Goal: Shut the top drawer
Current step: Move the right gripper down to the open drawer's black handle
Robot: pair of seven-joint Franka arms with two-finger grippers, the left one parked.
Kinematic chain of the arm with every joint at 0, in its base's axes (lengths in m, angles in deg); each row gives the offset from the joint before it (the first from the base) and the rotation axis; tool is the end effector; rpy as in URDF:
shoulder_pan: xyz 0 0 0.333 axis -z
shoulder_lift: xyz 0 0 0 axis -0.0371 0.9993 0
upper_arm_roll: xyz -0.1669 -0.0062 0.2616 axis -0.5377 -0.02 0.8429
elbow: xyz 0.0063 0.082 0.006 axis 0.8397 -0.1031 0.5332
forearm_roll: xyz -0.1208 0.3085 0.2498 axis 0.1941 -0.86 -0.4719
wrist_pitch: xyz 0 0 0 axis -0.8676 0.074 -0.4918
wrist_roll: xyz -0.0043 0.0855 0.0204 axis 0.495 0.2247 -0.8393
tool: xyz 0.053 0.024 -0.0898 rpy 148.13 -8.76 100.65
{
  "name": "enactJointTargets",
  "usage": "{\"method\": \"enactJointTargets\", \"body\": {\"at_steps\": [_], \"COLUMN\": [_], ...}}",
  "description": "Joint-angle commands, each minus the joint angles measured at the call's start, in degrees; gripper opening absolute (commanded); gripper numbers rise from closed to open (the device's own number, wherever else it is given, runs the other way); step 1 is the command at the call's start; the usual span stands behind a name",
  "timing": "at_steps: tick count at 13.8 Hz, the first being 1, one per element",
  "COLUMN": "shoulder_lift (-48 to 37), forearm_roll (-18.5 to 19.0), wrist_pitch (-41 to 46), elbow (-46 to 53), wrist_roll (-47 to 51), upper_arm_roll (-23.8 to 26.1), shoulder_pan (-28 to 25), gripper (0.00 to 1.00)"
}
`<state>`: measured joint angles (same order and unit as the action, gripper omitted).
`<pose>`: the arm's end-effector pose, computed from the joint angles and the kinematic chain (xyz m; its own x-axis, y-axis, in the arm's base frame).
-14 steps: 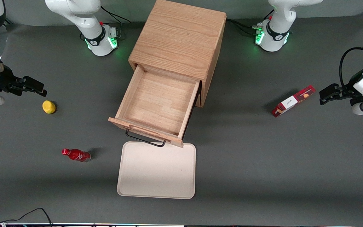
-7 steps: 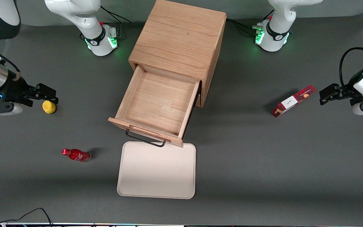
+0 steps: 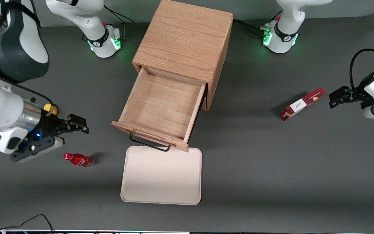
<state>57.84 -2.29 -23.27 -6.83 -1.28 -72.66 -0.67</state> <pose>0.6964 0.1364 0.5407 0.9315 0.3546 0.0814 0.3633 -0.9185 -0.1564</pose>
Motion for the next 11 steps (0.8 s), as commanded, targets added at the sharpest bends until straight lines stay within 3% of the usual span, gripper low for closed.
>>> {"method": "enactJointTargets", "body": {"at_steps": [1,6,11], "shoulder_lift": [4.23,10.47,15.05], "forearm_roll": [-1.17,-1.08,-1.17], "wrist_pitch": [-2.37,-10.02,-12.23], "elbow": [4.54,6.55,7.35], "wrist_roll": [-3.66,-5.33,-16.38], "upper_arm_roll": [2.13,2.76,3.28], "shoulder_pan": [-0.62,-5.54,-8.54], "gripper": [1.0,1.0,1.0]}}
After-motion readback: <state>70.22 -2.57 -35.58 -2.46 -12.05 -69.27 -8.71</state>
